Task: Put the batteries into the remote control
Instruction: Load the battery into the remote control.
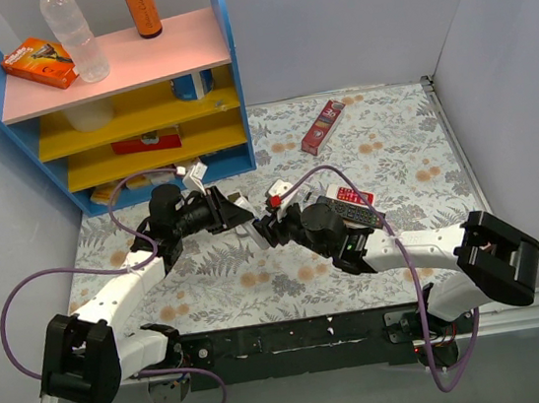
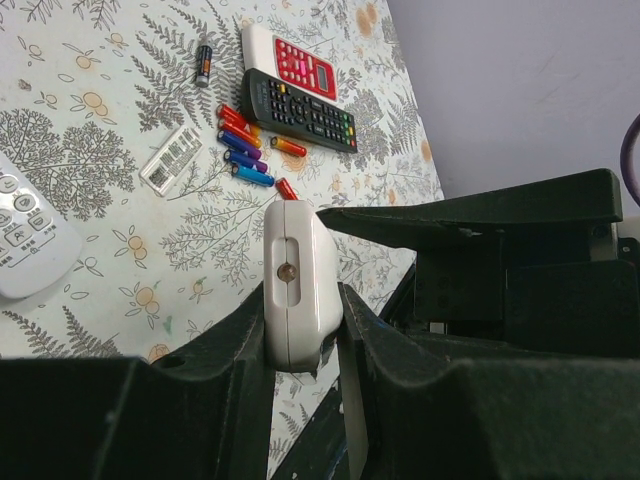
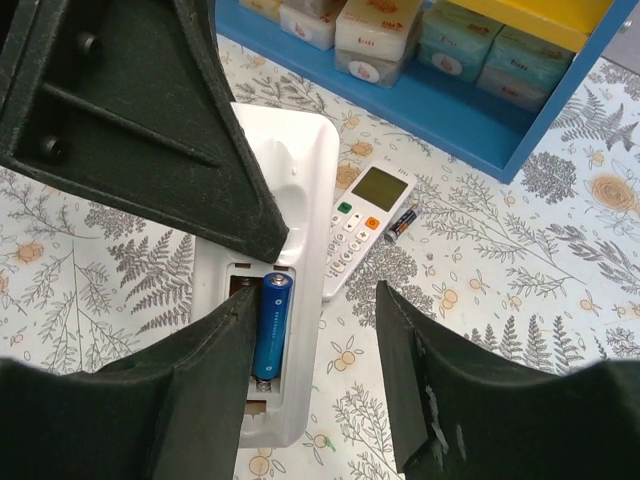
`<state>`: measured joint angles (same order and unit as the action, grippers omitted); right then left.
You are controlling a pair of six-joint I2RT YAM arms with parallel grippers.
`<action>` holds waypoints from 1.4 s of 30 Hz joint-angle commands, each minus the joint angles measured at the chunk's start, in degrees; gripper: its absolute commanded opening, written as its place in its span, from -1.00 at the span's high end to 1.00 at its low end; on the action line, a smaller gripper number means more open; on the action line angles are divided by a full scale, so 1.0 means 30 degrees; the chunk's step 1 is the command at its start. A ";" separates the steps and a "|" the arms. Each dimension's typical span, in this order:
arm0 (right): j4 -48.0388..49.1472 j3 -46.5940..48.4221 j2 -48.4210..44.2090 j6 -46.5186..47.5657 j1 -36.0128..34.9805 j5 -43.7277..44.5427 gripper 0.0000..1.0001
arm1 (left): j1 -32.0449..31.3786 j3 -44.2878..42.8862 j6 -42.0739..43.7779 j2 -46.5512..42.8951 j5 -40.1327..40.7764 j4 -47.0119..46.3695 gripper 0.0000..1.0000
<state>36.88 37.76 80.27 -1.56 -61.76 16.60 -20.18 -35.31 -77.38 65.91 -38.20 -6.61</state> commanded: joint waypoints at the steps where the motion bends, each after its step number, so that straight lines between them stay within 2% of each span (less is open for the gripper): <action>1: -0.0692 0.1037 -0.0565 -0.0563 0.0078 -0.0143 -0.16 | -0.0186 -0.0798 -0.0162 -0.0114 -0.0511 -0.0052 1.00; 15: -0.2304 0.1682 -0.1355 -0.1822 0.0078 -0.1139 -0.18 | -0.0186 -0.0711 -0.0133 0.0091 -0.0334 -0.0081 1.00; 30: -0.3622 0.1886 -0.2819 -0.1560 0.0077 -0.0961 -0.18 | -0.0186 -0.0652 -0.0104 0.0179 -0.1038 -0.0609 1.00; 37: -0.3681 0.1477 -0.4196 0.1042 0.0107 -0.2338 -0.21 | -0.0215 -0.0886 0.0247 0.0354 -0.1272 -0.0317 1.00; 42: -0.4644 0.1242 -0.5221 0.6014 0.0078 -0.4239 -0.22 | -0.0215 -0.1499 0.1008 0.0705 -0.1886 0.0269 1.00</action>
<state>23.86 40.73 67.42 3.95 -61.52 8.93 -20.47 -35.99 -76.90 67.75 -41.34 -6.24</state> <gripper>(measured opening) 0.610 0.249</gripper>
